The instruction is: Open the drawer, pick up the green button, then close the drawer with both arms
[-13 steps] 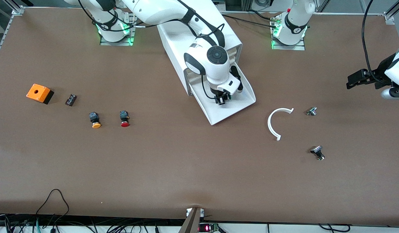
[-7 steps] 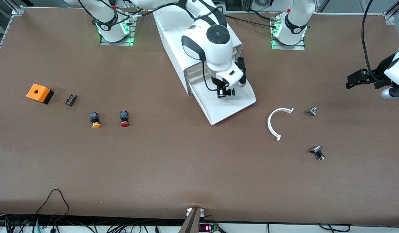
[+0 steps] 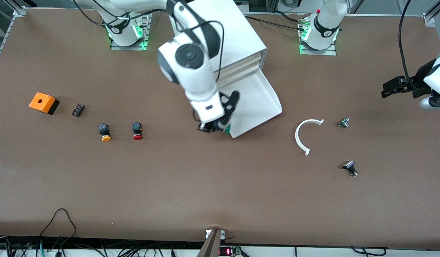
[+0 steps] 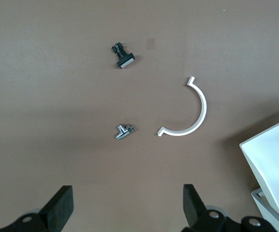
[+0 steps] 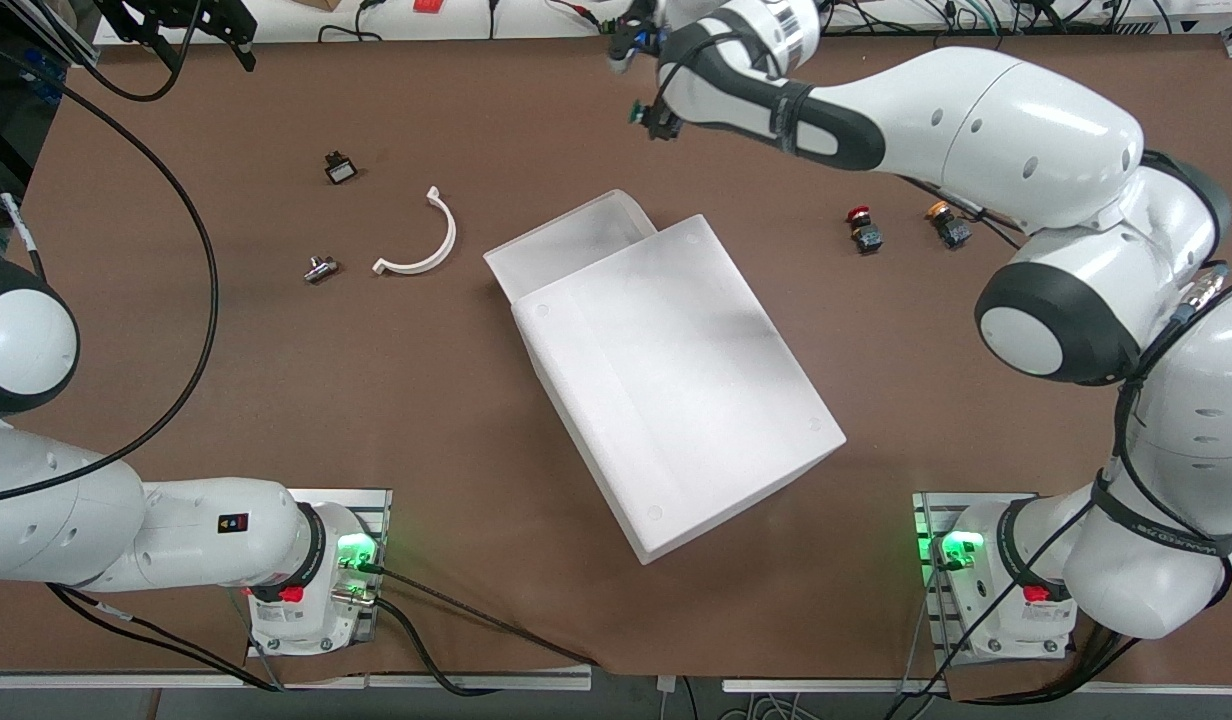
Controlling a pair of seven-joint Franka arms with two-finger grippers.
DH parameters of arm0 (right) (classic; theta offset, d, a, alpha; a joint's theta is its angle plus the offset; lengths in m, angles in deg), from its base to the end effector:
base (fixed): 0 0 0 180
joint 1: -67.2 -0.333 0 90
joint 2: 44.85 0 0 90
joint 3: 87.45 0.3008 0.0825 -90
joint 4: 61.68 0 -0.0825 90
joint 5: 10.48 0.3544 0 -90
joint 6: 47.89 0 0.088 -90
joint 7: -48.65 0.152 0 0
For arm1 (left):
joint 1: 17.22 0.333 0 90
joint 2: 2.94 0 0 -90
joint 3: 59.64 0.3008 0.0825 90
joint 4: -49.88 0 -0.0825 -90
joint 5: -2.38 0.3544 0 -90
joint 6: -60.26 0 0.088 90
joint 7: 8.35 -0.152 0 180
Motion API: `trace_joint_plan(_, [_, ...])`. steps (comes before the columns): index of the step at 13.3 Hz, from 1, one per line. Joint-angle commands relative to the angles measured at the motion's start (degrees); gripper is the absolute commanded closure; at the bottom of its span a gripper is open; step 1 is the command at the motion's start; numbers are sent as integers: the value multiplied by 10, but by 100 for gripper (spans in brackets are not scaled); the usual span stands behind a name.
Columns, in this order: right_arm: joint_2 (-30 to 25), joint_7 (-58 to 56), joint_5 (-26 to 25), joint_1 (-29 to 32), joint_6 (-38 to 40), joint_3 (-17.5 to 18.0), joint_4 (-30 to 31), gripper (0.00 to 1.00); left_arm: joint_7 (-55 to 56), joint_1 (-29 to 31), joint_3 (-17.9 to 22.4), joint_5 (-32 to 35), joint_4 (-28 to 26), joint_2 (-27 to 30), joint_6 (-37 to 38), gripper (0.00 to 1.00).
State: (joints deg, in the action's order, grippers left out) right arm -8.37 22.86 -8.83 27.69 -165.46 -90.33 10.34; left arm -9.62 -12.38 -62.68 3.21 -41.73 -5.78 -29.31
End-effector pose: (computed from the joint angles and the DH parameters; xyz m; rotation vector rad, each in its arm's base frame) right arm 0.5701 0.4369 0.3557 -2.6671 -1.6175 -0.2478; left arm 0.5314 0.0195 0.5252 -3.1291 -0.0136 0.1337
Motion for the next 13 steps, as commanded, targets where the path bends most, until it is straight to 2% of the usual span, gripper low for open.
trace_joint_plan(1, [-30, 60, 6, 15, -4, -21, 65, 71, -2, -2, 2, -13, -2, 6, 9, 0])
trace_joint_plan(3, [-48, 96, 8, 17, -6, -56, 120, 71, -4, -8, 1, -10, 9, 2, 9, 0])
trace_joint_plan(6, [-45, 152, 5, 38, -25, -70, 160, 71, -5, -10, 1, -10, 34, -18, 9, 0])
trace_joint_plan(10, [-40, 68, -6, 115, -157, -70, 257, 71, -5, -12, 1, -12, 35, -35, 9, 0])
trace_joint_plan(12, [-35, 18, -4, 152, -169, -68, 269, 71, -5, -19, -3, -3, 41, -94, 9, 0])
trace_joint_plan(13, [-30, -13, -2, 167, -180, -67, 271, 71, -10, -17, -4, -2, 47, -97, 9, 0])
